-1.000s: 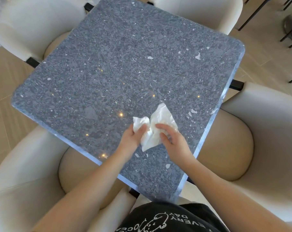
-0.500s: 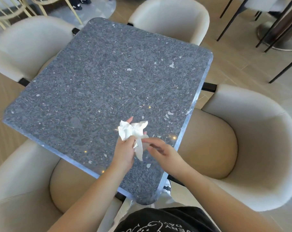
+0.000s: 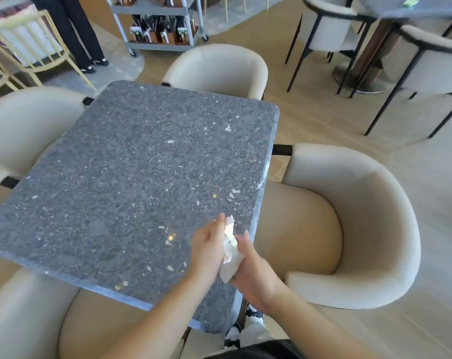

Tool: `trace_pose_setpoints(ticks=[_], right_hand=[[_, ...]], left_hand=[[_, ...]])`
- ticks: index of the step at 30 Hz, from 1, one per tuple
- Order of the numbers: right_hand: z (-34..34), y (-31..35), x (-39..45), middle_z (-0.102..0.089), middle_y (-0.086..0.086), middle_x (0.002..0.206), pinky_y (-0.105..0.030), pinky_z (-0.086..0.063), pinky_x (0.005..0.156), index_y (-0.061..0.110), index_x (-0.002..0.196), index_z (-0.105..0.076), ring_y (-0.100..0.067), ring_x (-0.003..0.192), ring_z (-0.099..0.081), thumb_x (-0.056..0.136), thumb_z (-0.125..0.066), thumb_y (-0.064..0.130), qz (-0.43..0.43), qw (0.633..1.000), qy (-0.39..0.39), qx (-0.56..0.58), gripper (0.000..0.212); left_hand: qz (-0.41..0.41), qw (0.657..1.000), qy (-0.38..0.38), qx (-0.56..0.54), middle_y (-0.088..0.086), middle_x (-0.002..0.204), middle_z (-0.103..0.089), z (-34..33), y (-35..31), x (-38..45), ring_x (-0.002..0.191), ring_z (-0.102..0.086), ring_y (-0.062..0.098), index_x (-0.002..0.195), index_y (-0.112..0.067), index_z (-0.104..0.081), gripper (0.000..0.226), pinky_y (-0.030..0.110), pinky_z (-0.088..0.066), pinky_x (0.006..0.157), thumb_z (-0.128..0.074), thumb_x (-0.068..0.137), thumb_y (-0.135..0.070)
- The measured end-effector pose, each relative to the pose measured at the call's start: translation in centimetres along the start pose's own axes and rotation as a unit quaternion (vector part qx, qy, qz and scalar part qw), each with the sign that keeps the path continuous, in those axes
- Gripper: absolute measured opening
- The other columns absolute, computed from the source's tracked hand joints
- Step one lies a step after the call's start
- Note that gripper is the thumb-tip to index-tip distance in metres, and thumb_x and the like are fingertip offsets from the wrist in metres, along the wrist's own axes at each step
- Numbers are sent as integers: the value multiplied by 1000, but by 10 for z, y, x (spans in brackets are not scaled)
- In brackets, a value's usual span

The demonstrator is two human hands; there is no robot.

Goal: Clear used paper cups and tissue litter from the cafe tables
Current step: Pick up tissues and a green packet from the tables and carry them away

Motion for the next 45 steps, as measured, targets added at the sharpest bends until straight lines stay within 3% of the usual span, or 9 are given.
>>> trace_pose_setpoints(ticks=[3, 8, 12, 16, 22, 25, 33, 37, 45], right_hand=[[3, -2, -13, -64, -13, 135, -47, -45, 106, 14, 139, -54, -30, 127, -60, 102, -20, 63, -20, 981, -13, 194, 70], [24, -3, -39, -71, -8, 98, -34, -54, 75, 14, 117, -61, -22, 92, -71, 97, -25, 70, 24, 961, -65, 268, 69], [45, -4, -64, -69, -7, 122, -38, -47, 98, 13, 133, -59, -22, 114, -66, 96, -31, 67, 113, 944, -82, 300, 71], [76, -1, -87, -69, -4, 128, -41, -51, 92, 17, 136, -57, -22, 114, -69, 92, -29, 73, 161, 933, -93, 307, 77], [140, 16, -144, -56, -13, 146, -23, -40, 107, 20, 146, -48, 3, 126, -56, 109, -20, 48, 178, 925, -168, 292, 54], [188, 23, -185, -62, -8, 140, -35, -41, 109, 21, 143, -51, -20, 130, -58, 107, -16, 52, 266, 912, -274, 149, 59], [315, 31, -294, -61, 3, 141, -34, -42, 110, 28, 140, -51, -10, 131, -56, 106, -21, 52, 346, 862, -349, 127, 52], [363, 26, -343, -57, 9, 144, -32, -39, 113, 30, 146, -45, -5, 134, -52, 97, -24, 61, 359, 858, -358, 89, 62], [436, 44, -413, -57, 16, 142, -25, -41, 108, 38, 139, -48, 0, 134, -51, 92, -26, 63, 391, 823, -402, 89, 58]], left_hand=[[-115, 989, 72, 62, -15, 77, -67, -13, -3, -20, 77, -64, 3, 89, -38, -72, 19, 19, -48, 73, -57, 82, -47], [-236, 936, 205, 160, -9, 126, -62, -47, 7, -63, 123, -55, 4, 129, -36, -58, 48, 28, -41, 111, -55, 86, -15], [-326, 901, 236, 160, 0, 146, -55, -74, 8, -88, 144, -42, 12, 114, -23, -74, 30, 25, -28, 120, -60, 90, -36], [-350, 901, 228, 117, -5, 136, -63, -101, 6, -101, 134, -56, 7, 90, -8, -75, 19, 20, -38, 112, -72, 90, -26], [-260, 910, 307, 101, -21, 122, -70, -175, -2, -129, 120, -61, -7, 107, -22, -64, 23, 14, -46, 98, -68, 95, -2], [-233, 887, 386, 99, -17, 112, -73, -216, -13, -149, 107, -67, -3, 116, -28, -65, 45, 14, -51, 80, -55, 95, 11], [-254, 830, 464, 179, -33, 86, -71, -348, -20, -212, 85, -63, -13, 85, -53, -74, 10, 3, -42, 74, -80, 86, -45], [-228, 833, 472, 177, -5, 47, -47, -411, -10, -246, 48, -46, 16, 70, -28, -72, 59, 27, -39, 54, -53, 78, -83], [-187, 823, 515, 147, -3, 54, -30, -487, -9, -298, 52, -30, 20, 81, -25, -73, 33, 29, -27, 51, -54, 102, -43]])
Point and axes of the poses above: each hand's wrist, its own x-axis towards the middle knuckle, its own z-axis out of the back of the hand, y = z × x, the point moved 4 cm from there along x, towards the middle knuckle
